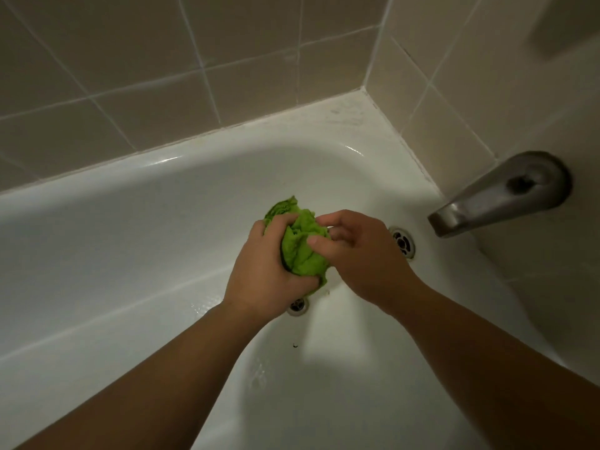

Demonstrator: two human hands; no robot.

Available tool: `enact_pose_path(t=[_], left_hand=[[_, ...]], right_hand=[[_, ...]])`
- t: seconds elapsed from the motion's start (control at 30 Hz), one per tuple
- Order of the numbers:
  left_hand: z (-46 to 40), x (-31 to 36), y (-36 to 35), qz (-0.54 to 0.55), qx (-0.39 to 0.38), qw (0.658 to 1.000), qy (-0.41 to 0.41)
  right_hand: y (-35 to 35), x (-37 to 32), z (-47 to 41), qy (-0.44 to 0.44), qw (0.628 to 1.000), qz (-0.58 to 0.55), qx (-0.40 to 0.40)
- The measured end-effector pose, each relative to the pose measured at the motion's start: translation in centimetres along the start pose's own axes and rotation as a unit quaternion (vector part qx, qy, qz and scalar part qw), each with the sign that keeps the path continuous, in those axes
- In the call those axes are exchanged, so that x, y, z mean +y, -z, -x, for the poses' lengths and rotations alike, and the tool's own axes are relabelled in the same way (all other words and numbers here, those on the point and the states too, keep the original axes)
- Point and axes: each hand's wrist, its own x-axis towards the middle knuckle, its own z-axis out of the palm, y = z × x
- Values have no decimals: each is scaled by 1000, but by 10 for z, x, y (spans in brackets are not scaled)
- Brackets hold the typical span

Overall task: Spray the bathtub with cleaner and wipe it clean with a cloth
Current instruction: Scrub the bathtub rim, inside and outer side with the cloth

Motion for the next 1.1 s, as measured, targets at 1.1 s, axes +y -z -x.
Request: enact_pose_path(t=[1.1], left_hand=[[-166, 41, -149, 330, 149, 911, 198]], right_hand=[[105, 61, -152, 225, 877, 420, 67]])
